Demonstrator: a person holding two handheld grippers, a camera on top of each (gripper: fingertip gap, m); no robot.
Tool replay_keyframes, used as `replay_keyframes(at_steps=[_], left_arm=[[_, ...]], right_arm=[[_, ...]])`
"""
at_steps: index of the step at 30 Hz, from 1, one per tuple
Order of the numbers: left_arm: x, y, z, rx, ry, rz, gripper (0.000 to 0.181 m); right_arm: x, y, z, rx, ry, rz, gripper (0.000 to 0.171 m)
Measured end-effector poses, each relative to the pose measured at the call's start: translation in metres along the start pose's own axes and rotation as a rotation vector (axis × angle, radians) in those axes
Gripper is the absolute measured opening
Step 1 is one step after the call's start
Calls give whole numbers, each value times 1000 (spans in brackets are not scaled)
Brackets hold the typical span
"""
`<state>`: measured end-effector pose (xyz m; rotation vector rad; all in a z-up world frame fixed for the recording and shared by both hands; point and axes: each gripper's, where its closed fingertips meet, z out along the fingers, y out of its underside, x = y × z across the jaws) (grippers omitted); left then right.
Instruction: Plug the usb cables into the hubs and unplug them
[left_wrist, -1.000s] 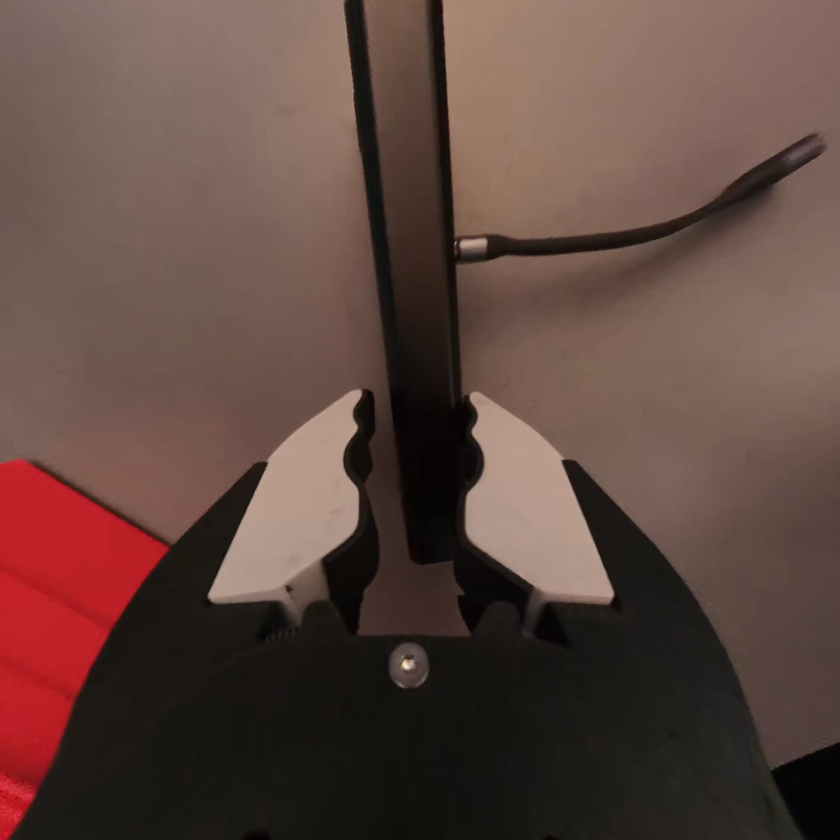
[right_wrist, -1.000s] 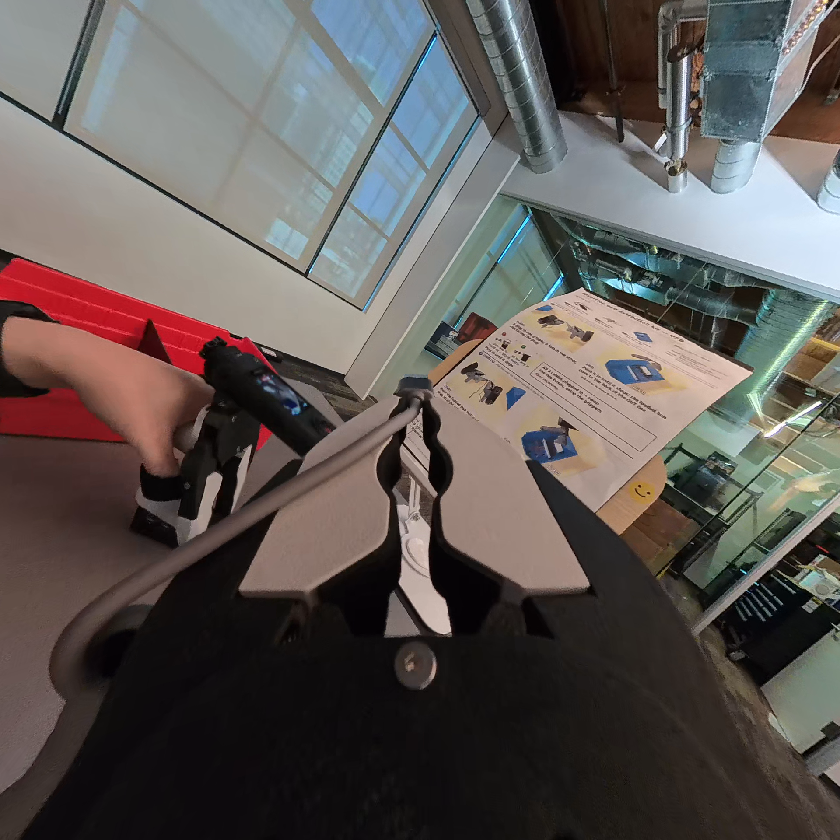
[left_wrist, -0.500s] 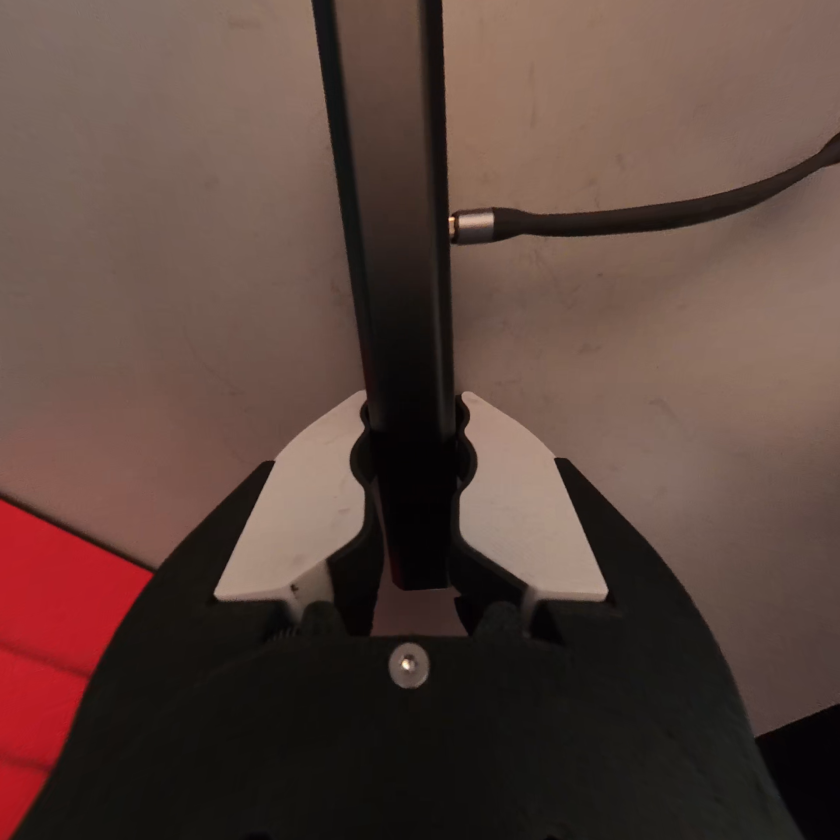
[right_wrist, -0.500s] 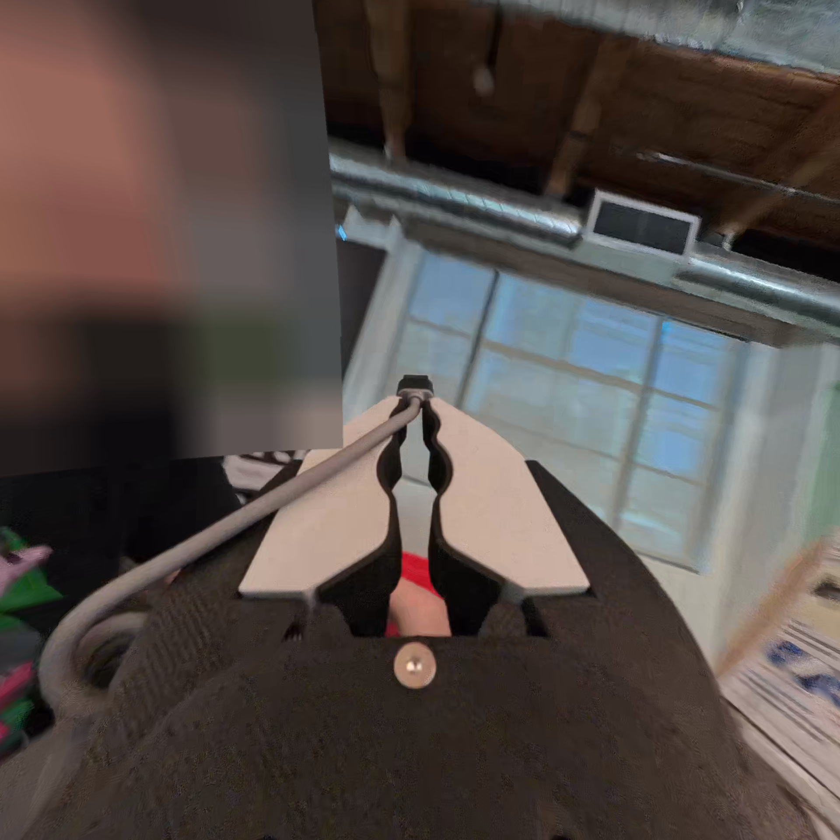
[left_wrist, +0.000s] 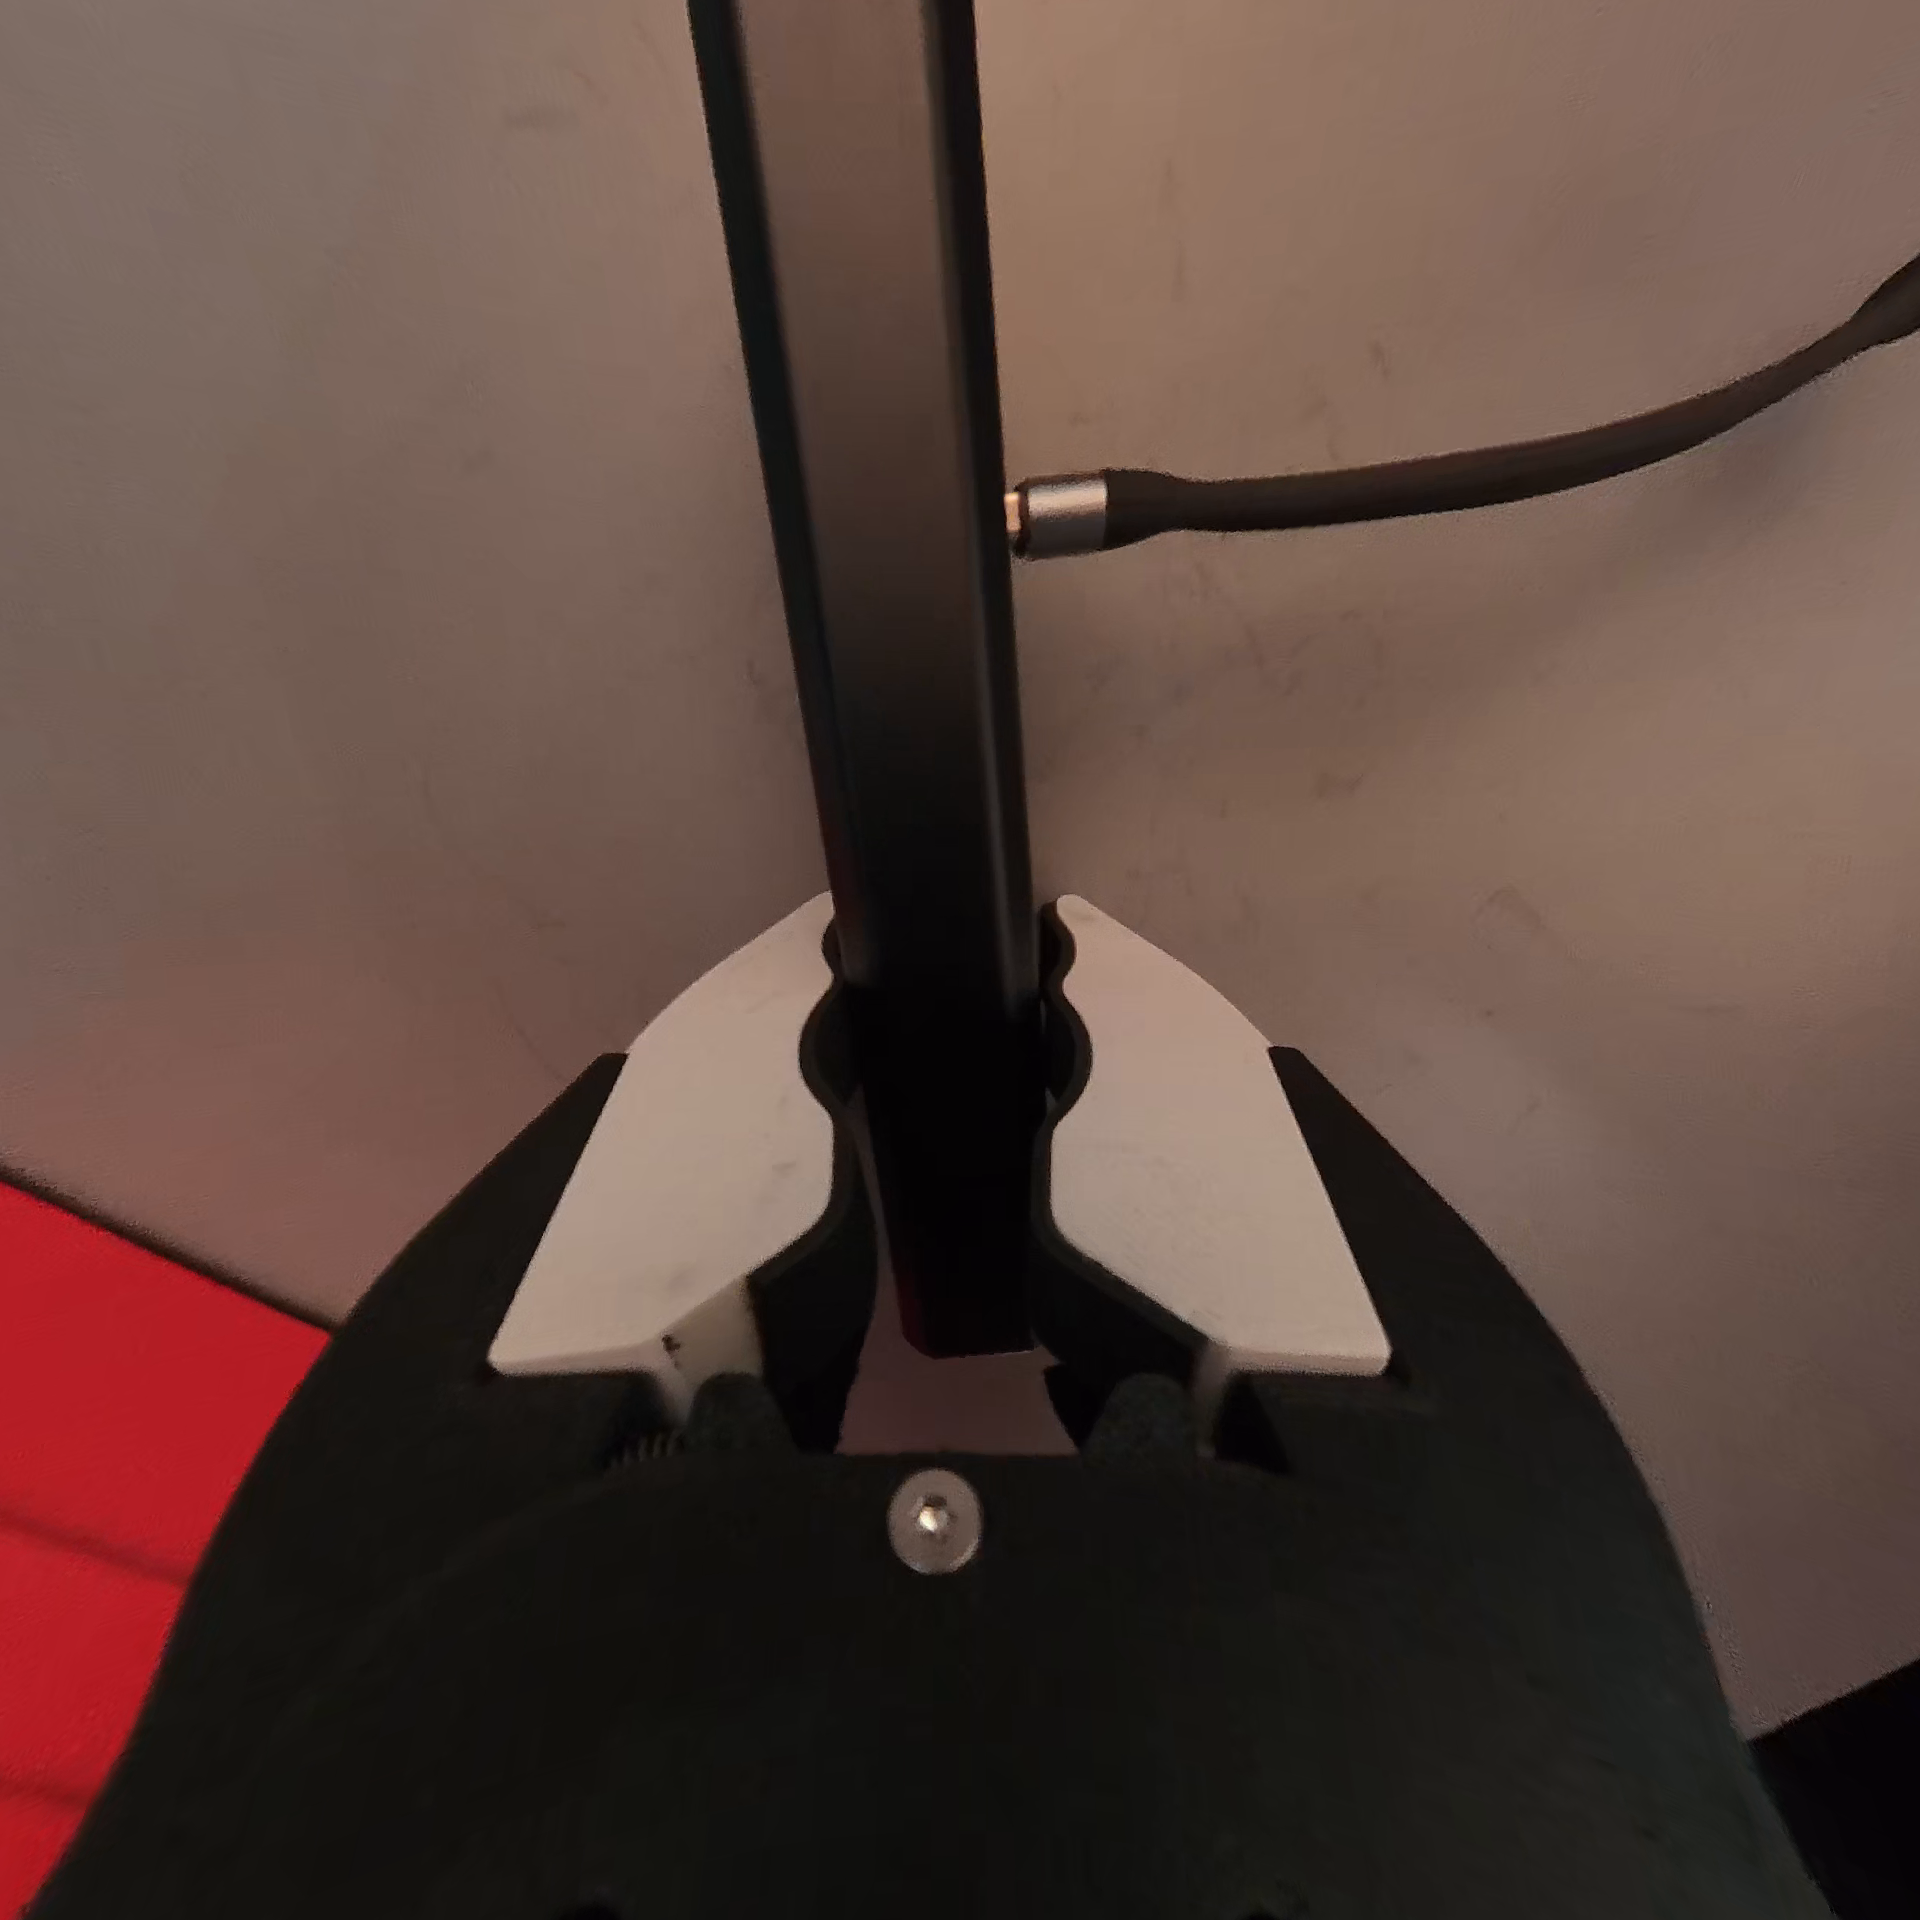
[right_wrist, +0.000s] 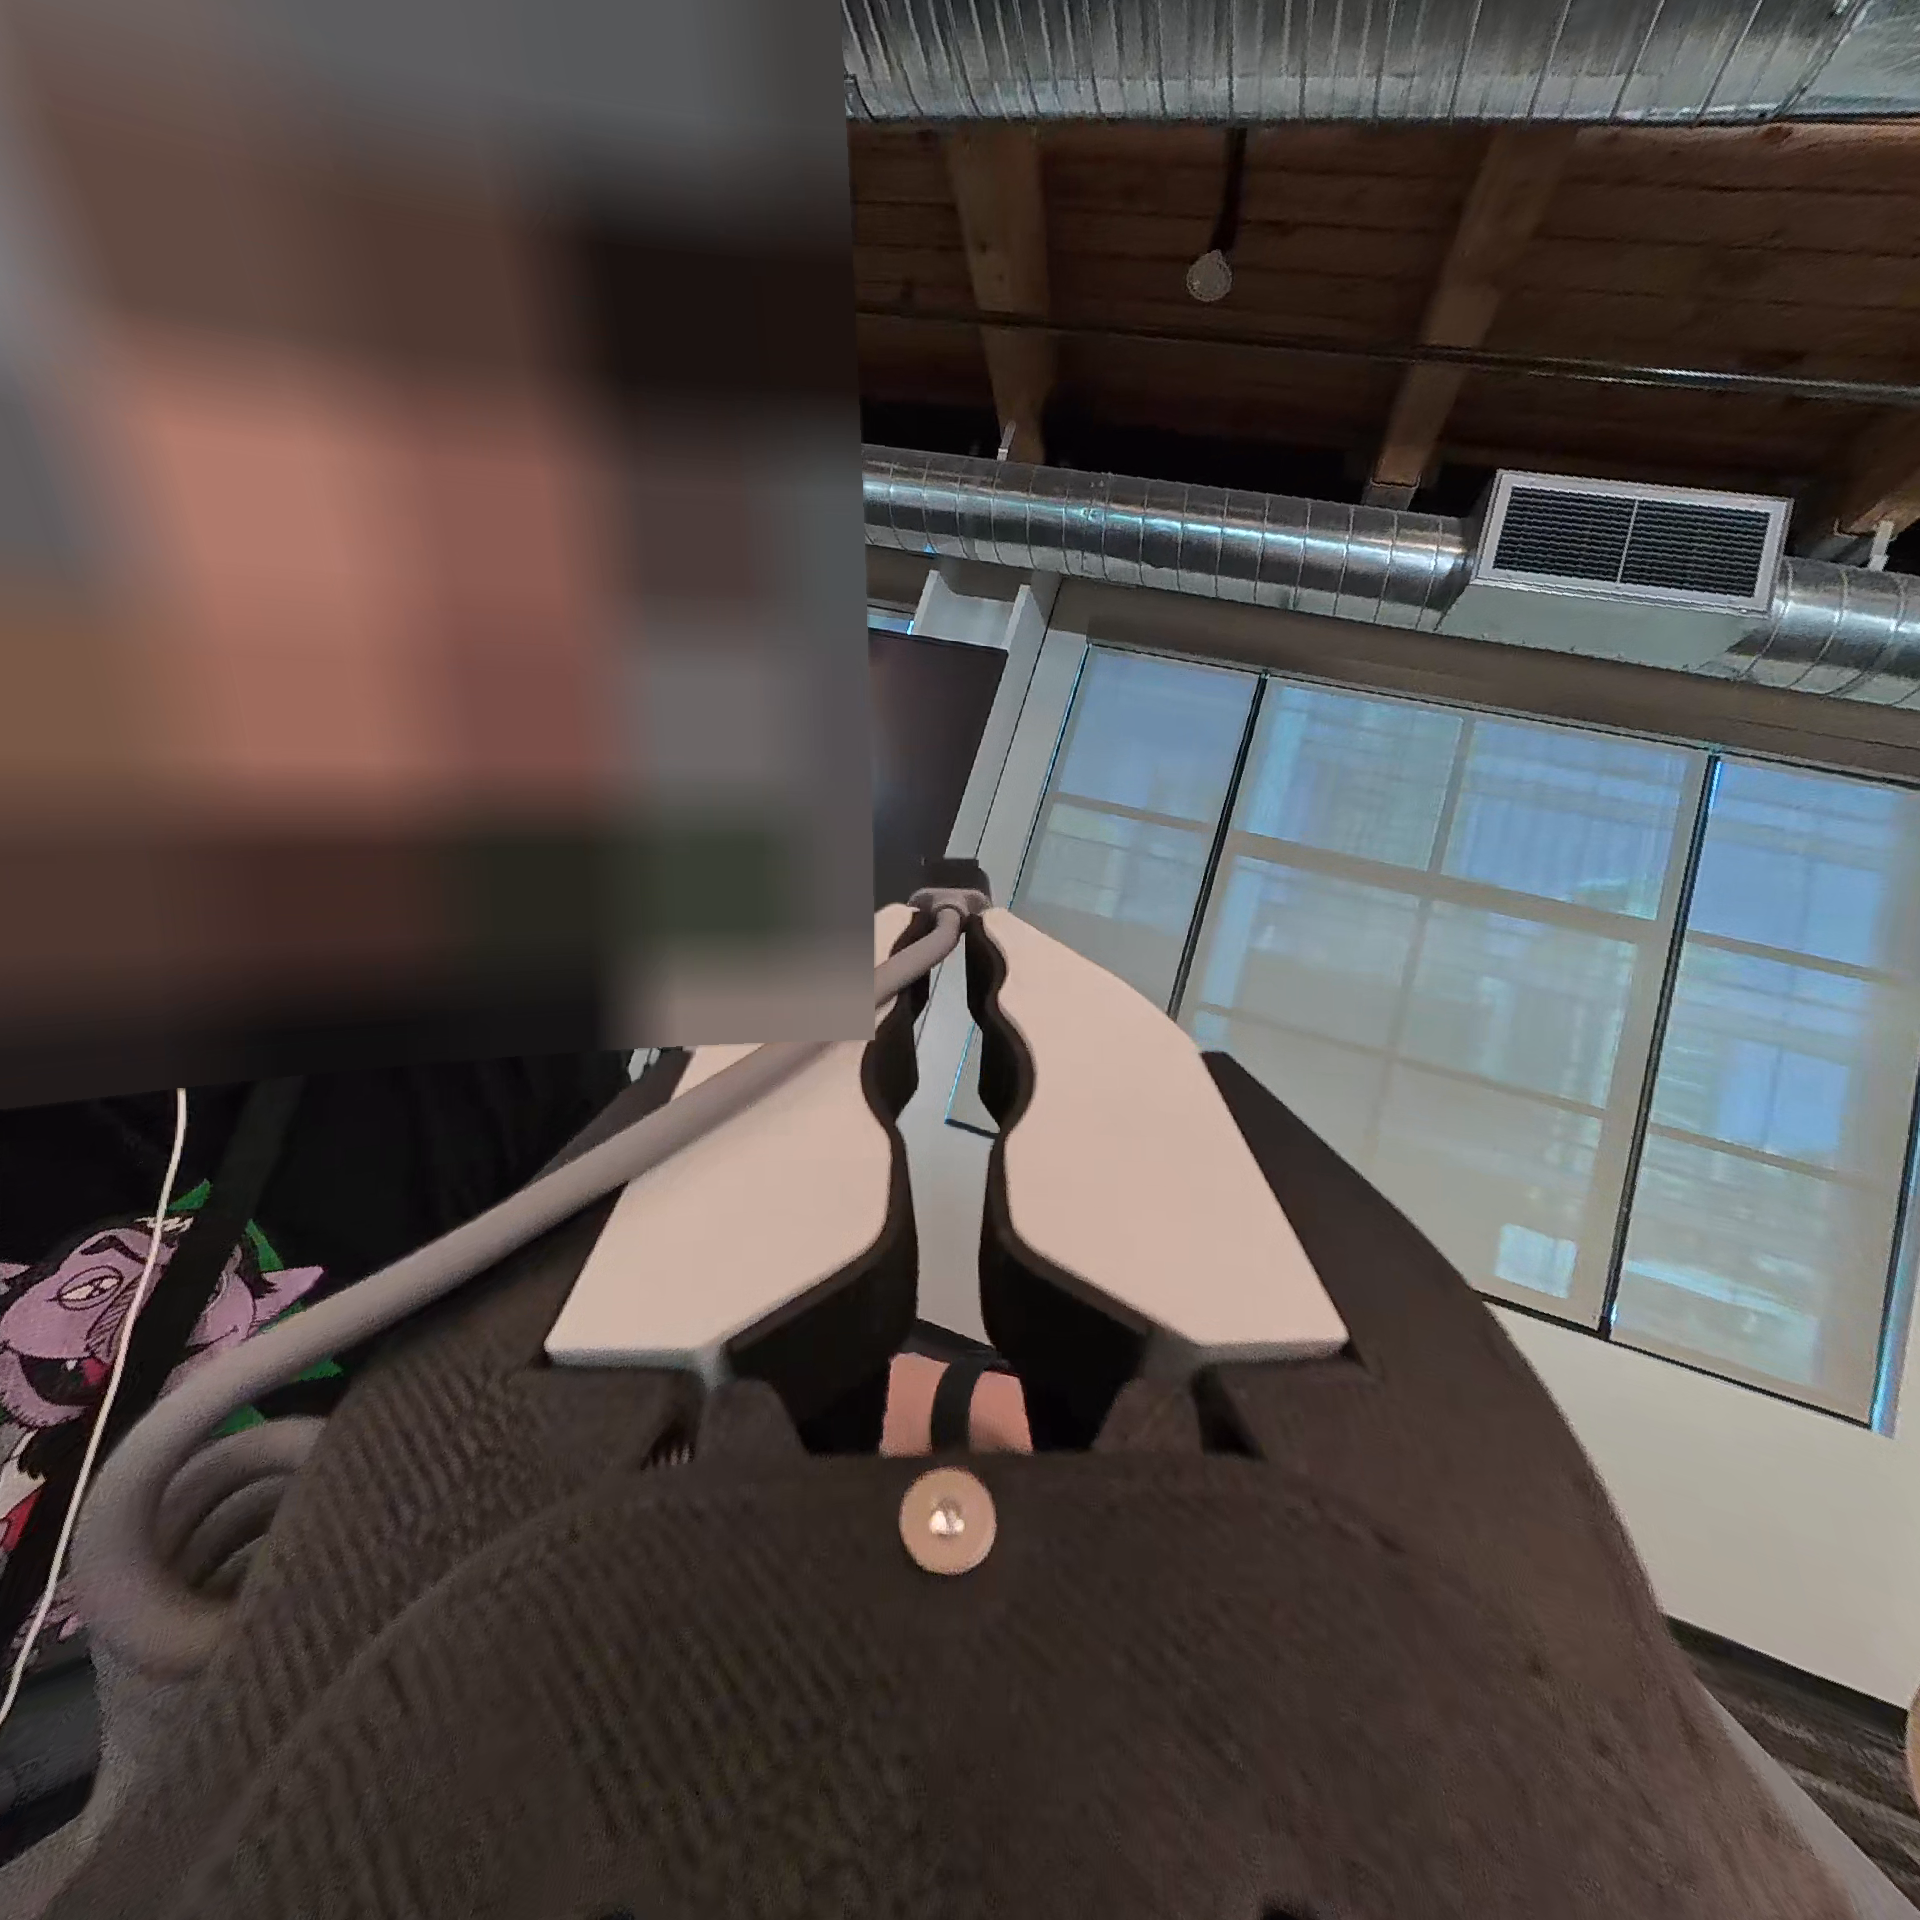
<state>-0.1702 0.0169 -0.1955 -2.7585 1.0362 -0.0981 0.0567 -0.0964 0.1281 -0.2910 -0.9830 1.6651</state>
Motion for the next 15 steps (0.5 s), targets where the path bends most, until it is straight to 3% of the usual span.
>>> replay_keyframes(at_steps=[9,15], left_arm=[[0,0,0,-26,6,2,30],[1,-1,-1,-16,70,-32,30]], right_arm=[[6,3,-1,-55,41,-33,7],[17,23,-1,-186,114,-87,7]])
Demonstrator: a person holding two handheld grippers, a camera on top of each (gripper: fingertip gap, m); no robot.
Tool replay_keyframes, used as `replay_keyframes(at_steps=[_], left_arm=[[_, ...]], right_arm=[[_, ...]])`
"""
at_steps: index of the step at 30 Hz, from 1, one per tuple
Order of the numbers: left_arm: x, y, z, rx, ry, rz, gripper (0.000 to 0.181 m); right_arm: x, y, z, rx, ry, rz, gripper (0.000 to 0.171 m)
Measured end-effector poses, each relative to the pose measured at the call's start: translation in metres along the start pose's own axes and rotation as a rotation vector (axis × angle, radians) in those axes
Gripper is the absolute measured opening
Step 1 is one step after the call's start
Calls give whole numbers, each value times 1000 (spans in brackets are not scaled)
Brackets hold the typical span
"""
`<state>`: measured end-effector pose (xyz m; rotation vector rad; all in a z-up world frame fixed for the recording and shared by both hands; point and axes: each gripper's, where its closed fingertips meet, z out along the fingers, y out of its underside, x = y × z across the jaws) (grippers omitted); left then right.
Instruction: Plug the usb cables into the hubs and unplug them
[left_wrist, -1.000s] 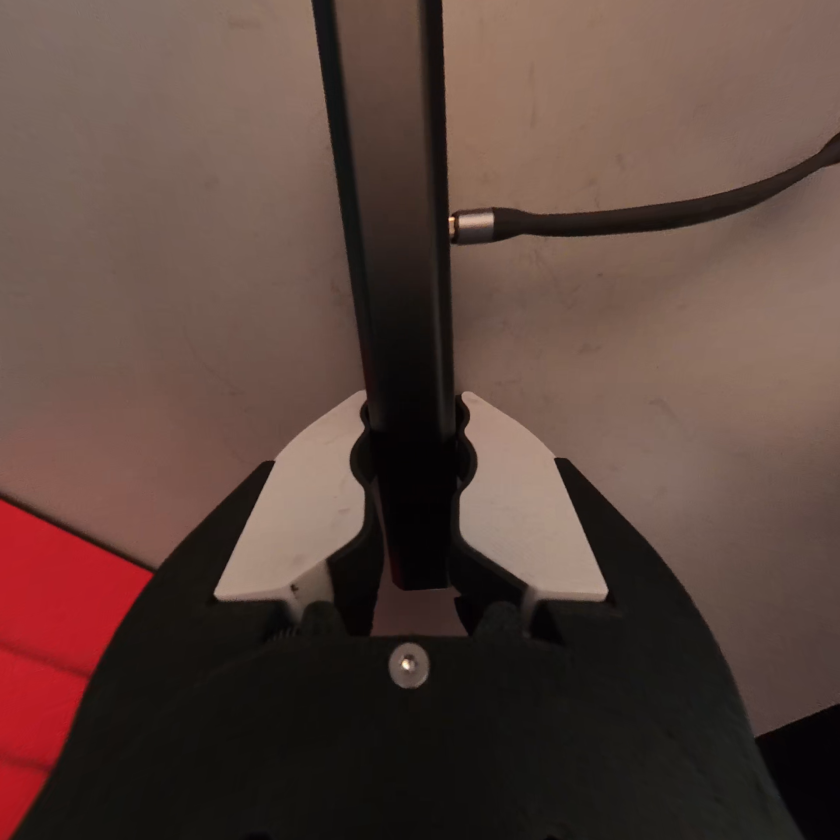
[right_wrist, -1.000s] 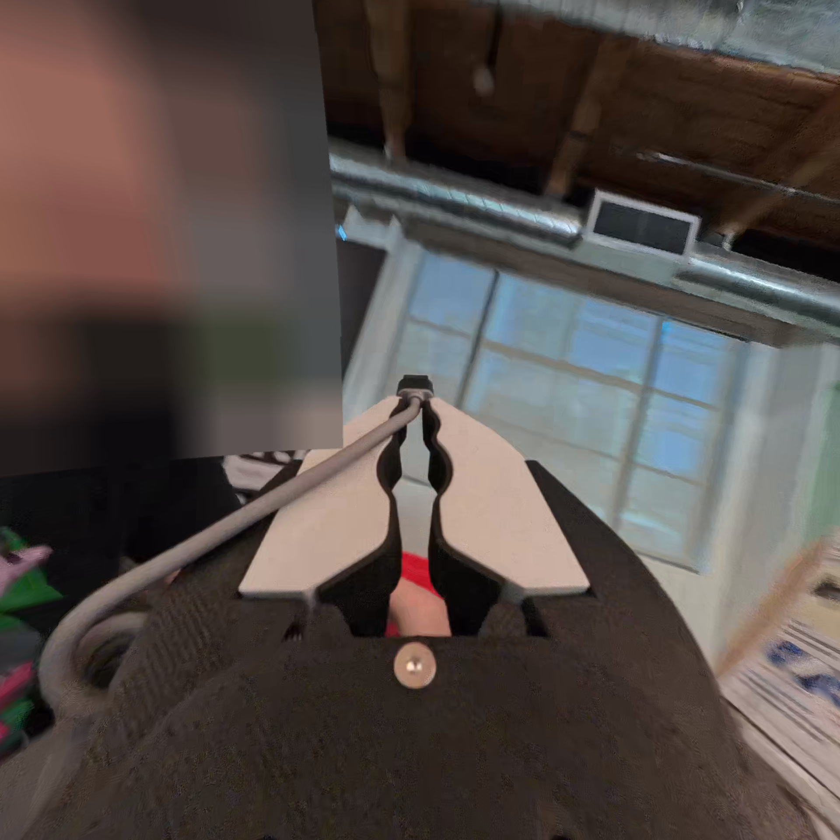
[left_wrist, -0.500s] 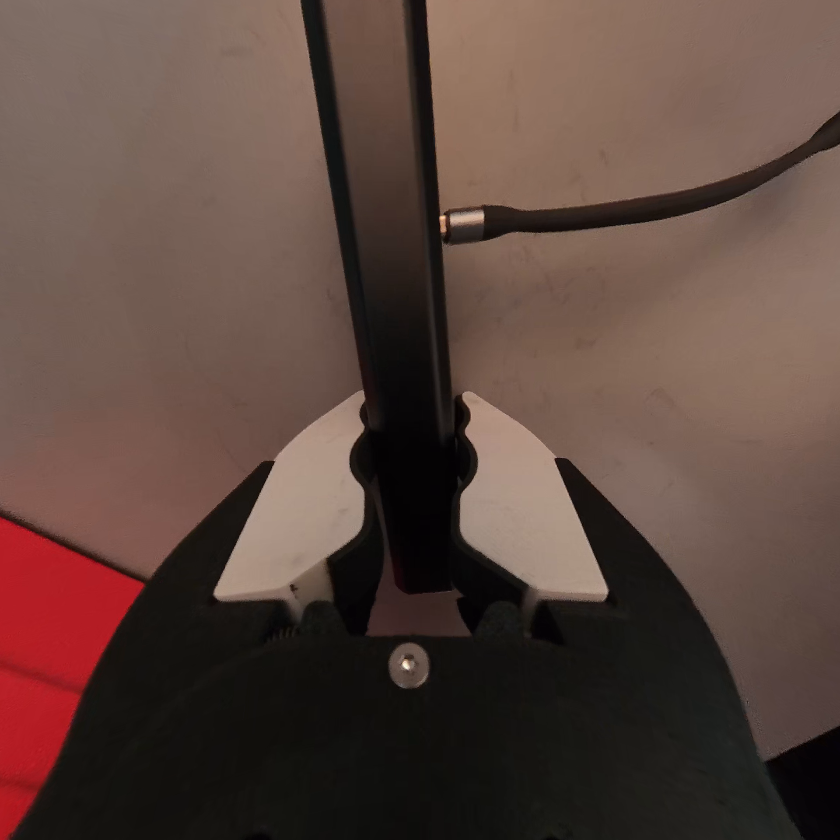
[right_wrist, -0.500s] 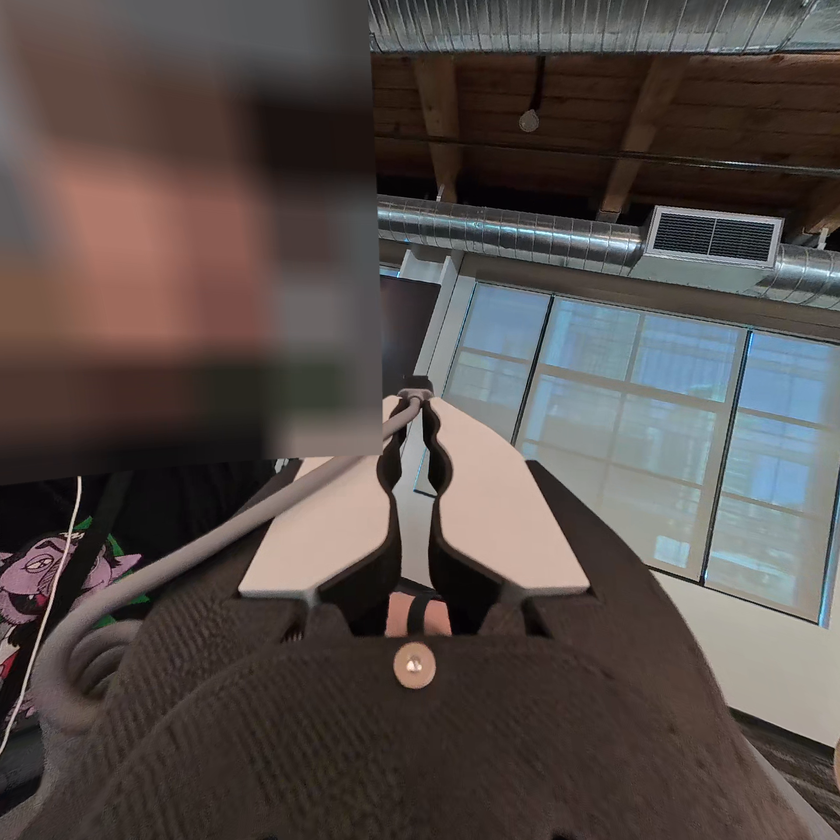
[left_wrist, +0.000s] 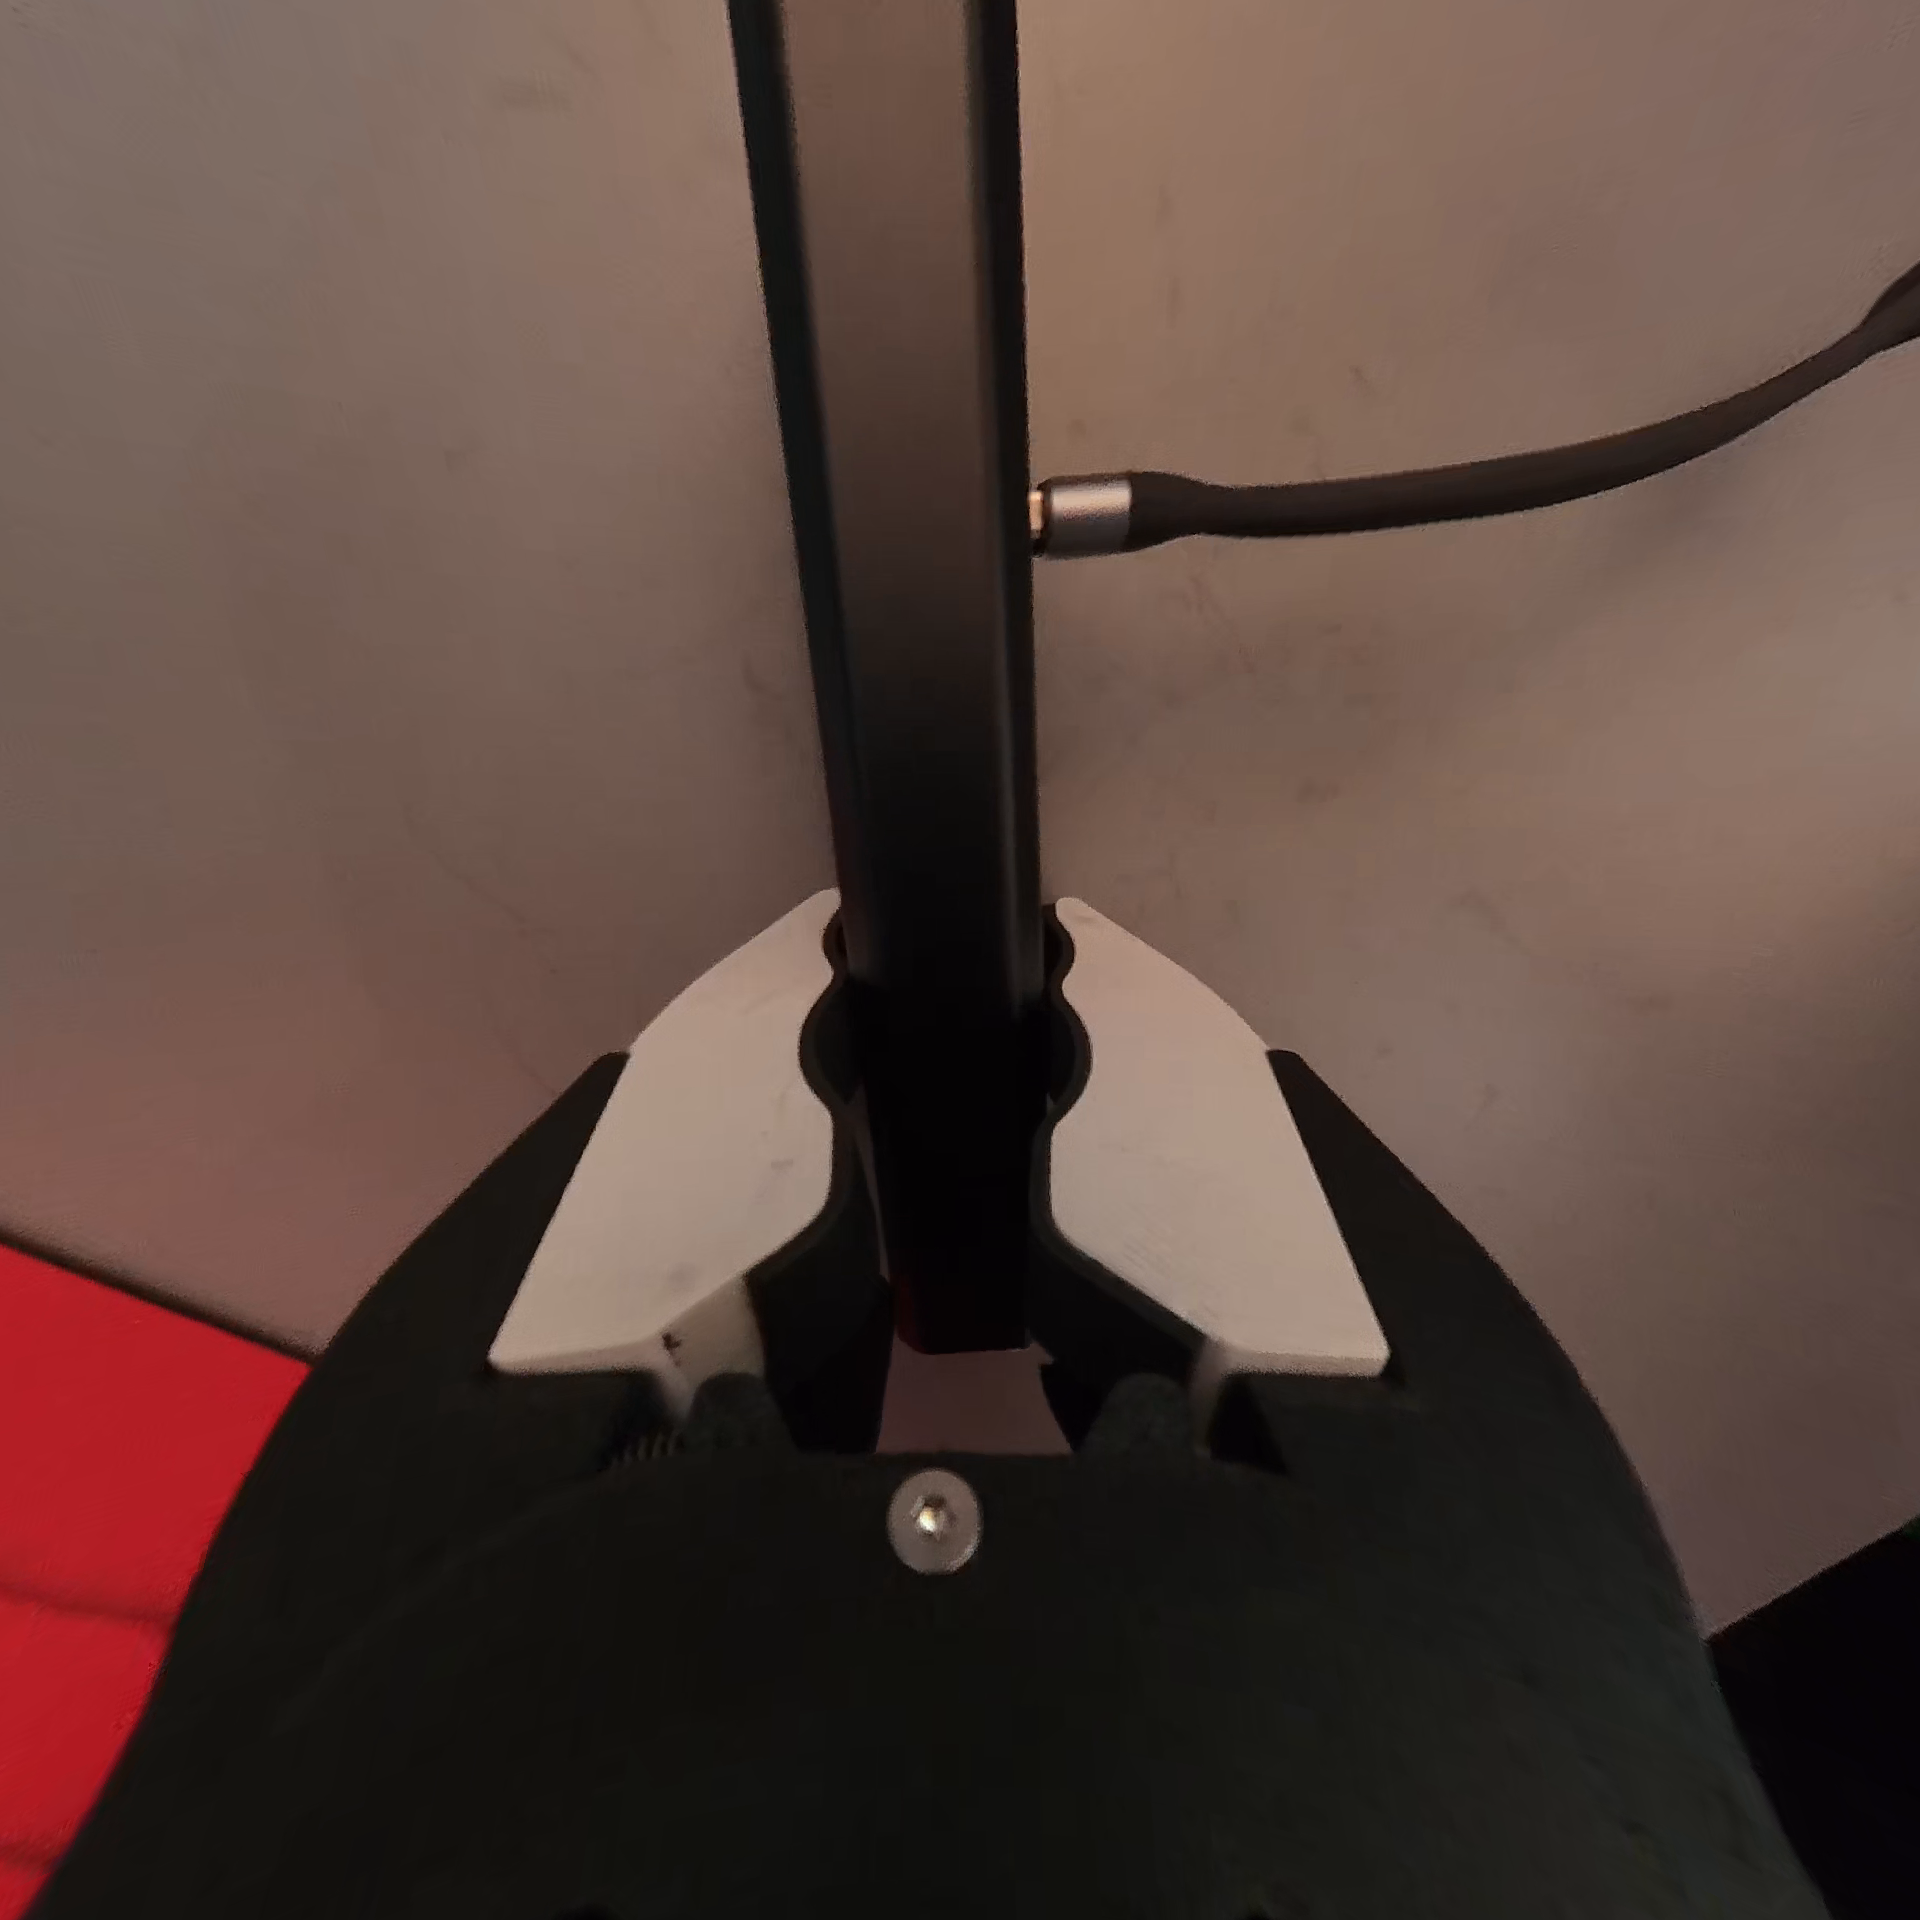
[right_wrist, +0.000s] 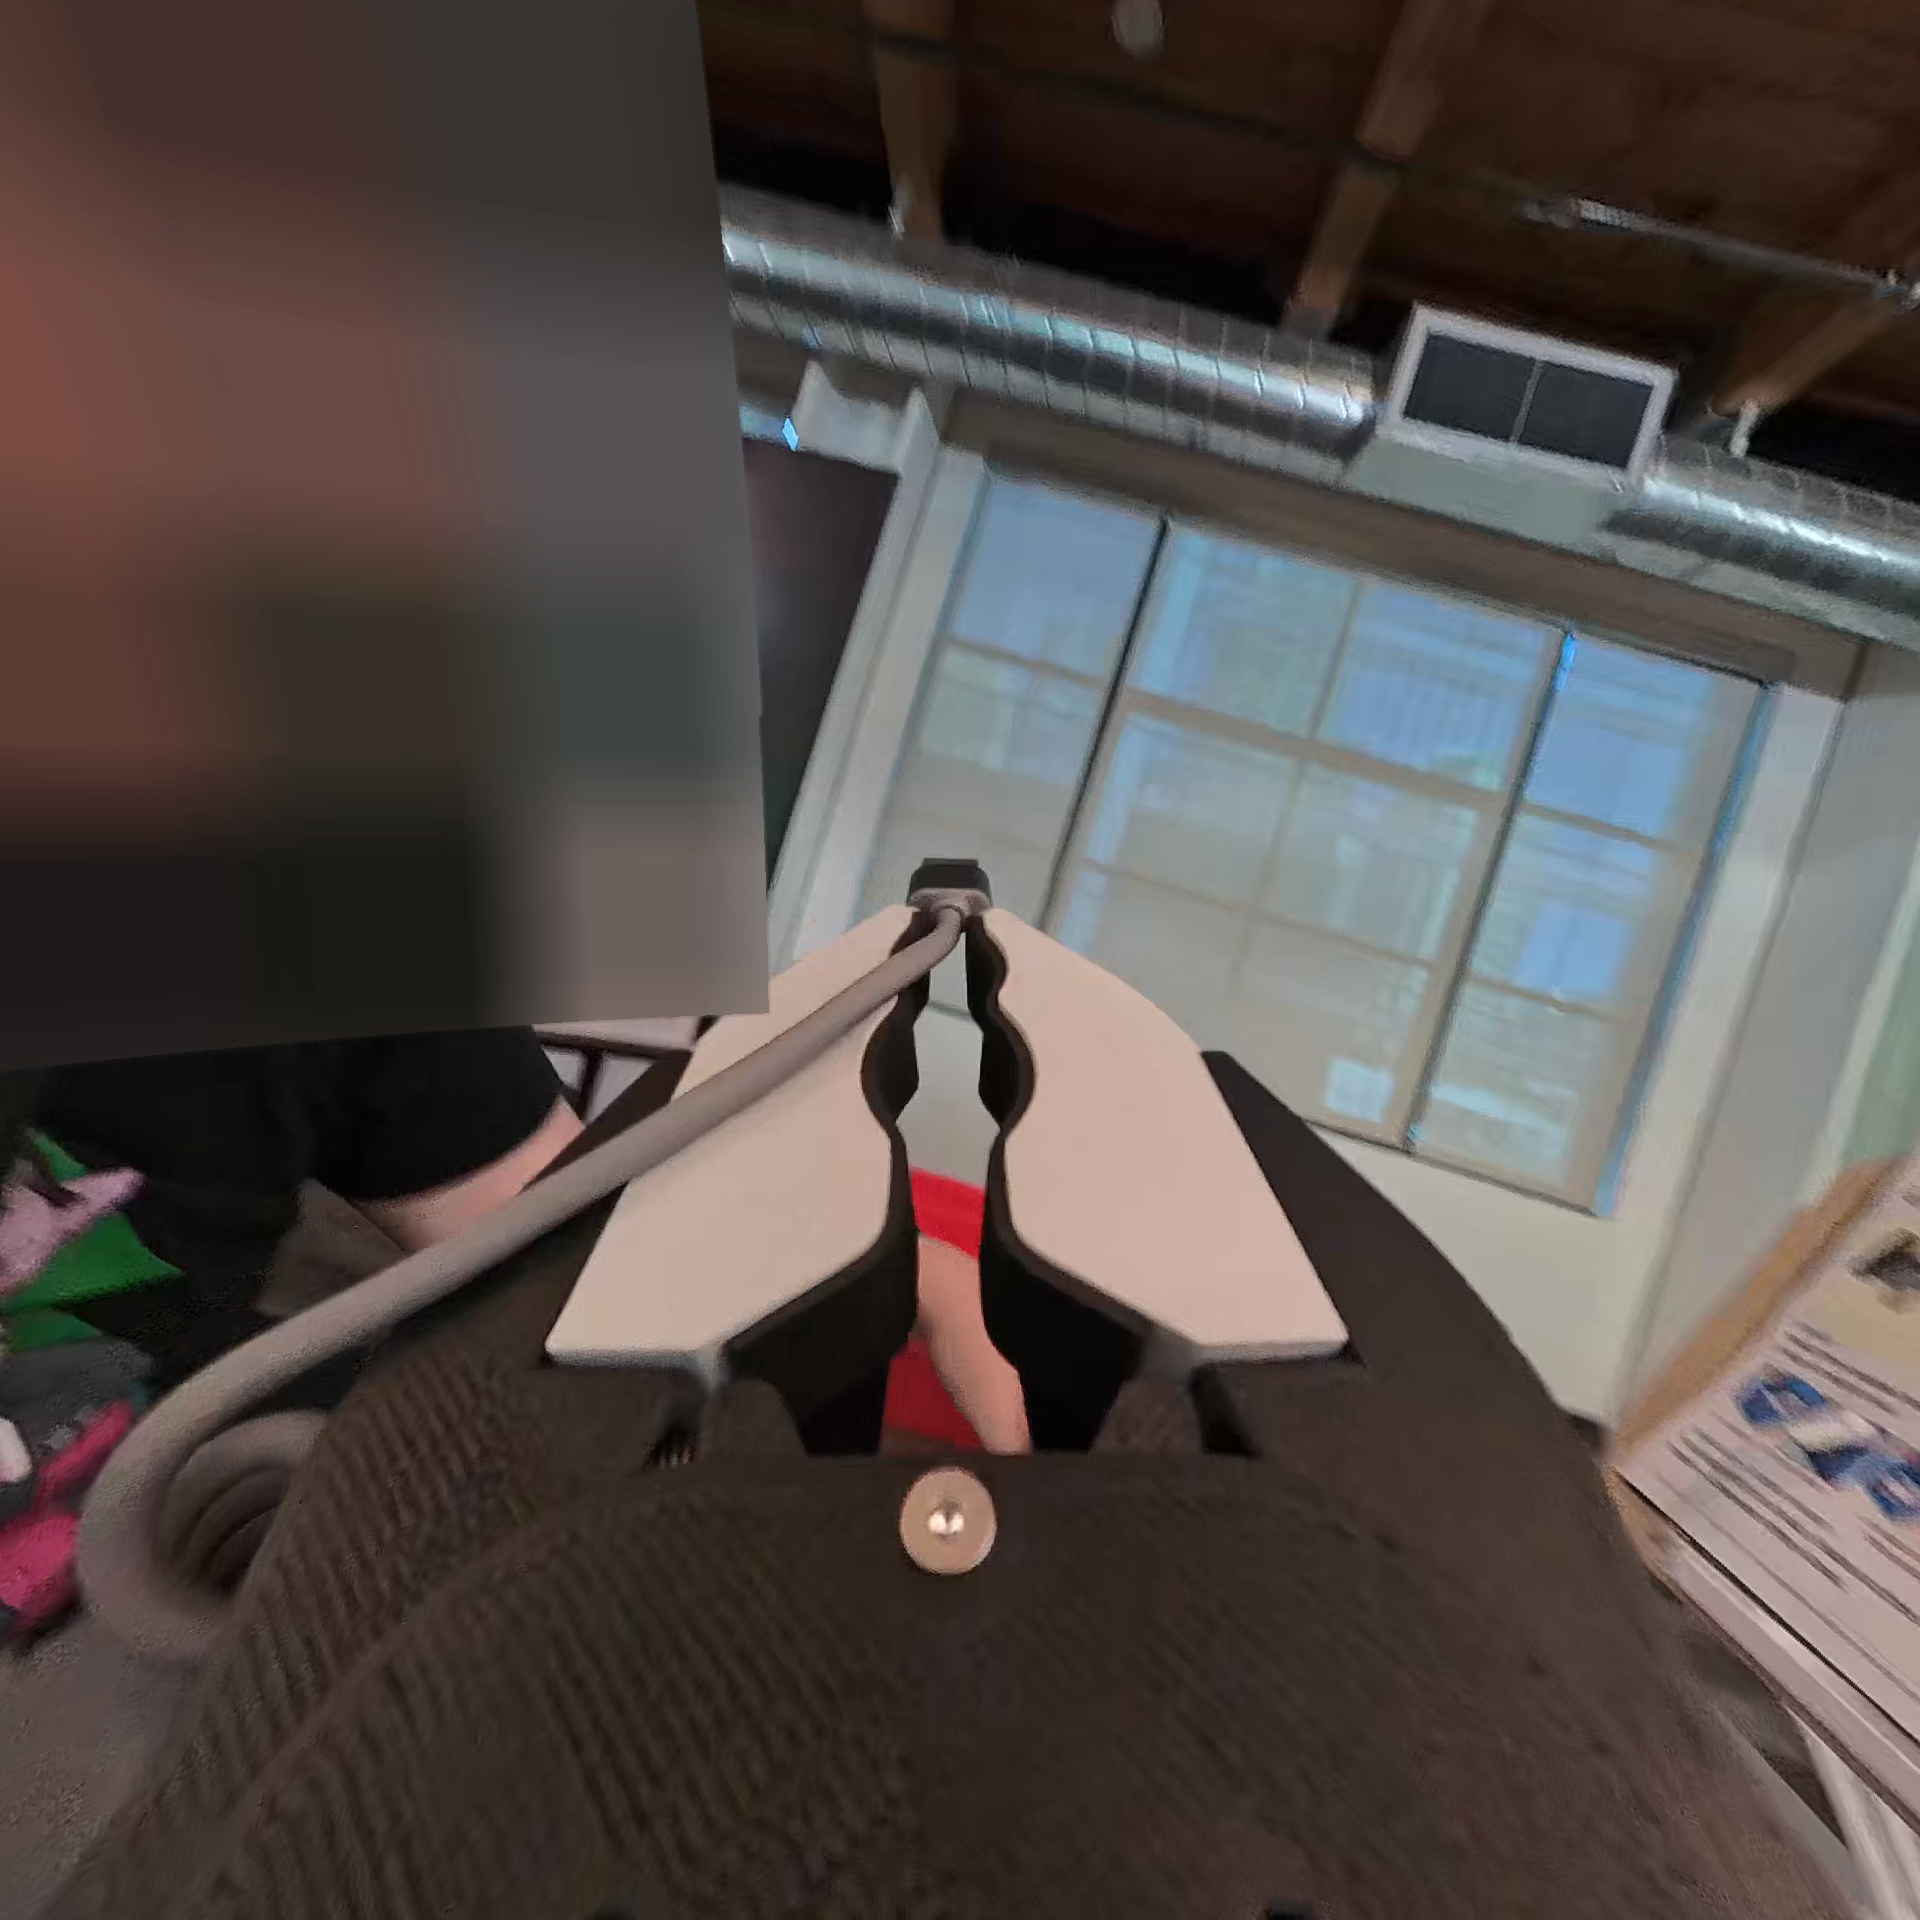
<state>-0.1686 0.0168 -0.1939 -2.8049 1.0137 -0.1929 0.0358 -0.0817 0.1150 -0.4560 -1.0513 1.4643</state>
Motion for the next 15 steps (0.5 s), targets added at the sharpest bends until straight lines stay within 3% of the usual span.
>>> replay_keyframes(at_steps=[15], left_arm=[[62,-13,-30,152,436,7,30]], right_arm=[[19,13,-5,-200,133,-101,7]])
